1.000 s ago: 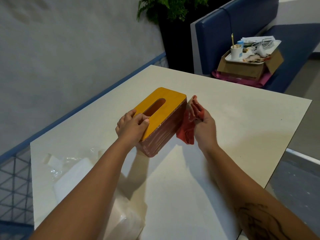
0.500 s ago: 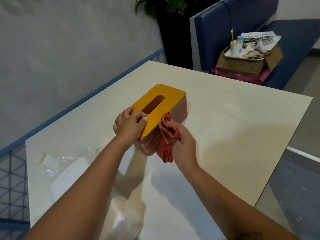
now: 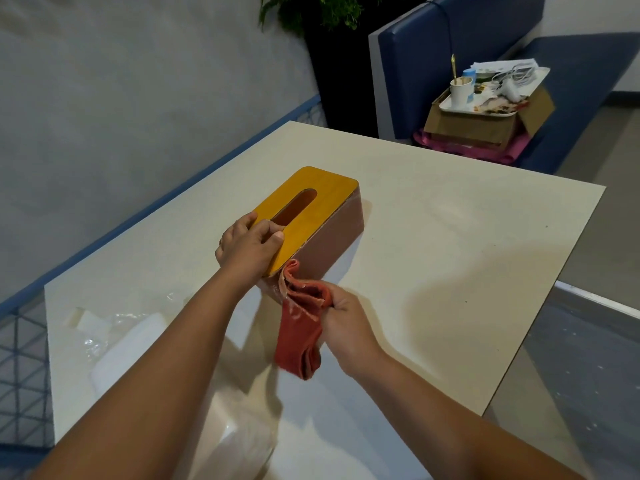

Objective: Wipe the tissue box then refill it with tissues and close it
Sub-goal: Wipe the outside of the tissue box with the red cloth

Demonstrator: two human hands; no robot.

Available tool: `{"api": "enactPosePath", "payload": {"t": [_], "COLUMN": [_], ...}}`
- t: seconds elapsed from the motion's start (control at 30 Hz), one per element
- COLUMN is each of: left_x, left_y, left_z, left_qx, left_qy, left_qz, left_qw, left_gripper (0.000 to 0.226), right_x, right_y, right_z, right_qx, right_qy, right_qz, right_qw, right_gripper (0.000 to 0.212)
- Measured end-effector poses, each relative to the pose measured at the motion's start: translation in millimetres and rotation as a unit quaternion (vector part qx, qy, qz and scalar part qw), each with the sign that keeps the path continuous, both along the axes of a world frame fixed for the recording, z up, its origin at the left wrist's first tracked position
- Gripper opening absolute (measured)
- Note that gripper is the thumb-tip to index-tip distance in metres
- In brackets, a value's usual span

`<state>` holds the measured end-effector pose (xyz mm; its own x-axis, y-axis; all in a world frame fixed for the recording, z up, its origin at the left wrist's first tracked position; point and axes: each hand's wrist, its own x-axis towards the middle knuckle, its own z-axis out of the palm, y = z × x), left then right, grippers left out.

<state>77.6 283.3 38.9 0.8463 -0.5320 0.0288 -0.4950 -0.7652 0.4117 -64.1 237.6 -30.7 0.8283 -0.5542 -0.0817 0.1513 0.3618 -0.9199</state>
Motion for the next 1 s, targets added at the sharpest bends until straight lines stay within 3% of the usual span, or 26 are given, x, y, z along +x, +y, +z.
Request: {"api": "enactPosePath", "payload": {"t": [0.07, 0.13, 0.23, 0.4, 0.5, 0.67, 0.9, 1.0], "left_x": [0, -1, -1, -3, -4, -4, -2, -2], "left_y": [0, 1, 0, -1, 0, 0, 0, 1], "left_z": [0, 0, 0, 1, 3, 3, 1, 1], "left_qx": [-0.002, -0.008, -0.003, 0.000, -0.004, -0.004, -0.009, -0.010], "left_qy": [0.000, -0.001, -0.008, -0.007, -0.004, -0.002, -0.004, -0.004], "left_qz": [0.003, 0.004, 0.004, 0.006, 0.004, 0.001, 0.001, 0.001], "left_qw": [1.000, 1.000, 1.000, 1.000, 1.000, 1.000, 1.000, 1.000], "left_gripper": [0.017, 0.016, 0.018, 0.017, 0.014, 0.013, 0.013, 0.016], "right_x": [-4, -7, -9, -2, 15, 29, 23, 21], "right_y": [-6, -25, -68, -126, -133, -129, -111, -108], "right_z": [5, 8, 14, 34, 43, 40, 43, 40], "right_qx": [0.108, 0.205, 0.257, 0.156, 0.092, 0.064, -0.039, -0.111], "right_qy": [-0.008, -0.032, -0.080, -0.004, 0.025, 0.040, -0.021, -0.011], "right_qz": [0.022, -0.017, -0.122, -0.220, -0.196, -0.178, -0.140, -0.113], "right_qw": [0.994, 0.978, 0.955, 0.963, 0.976, 0.981, 0.989, 0.987], "right_gripper": [0.026, 0.038, 0.054, 0.048, 0.050, 0.049, 0.015, 0.015]}}
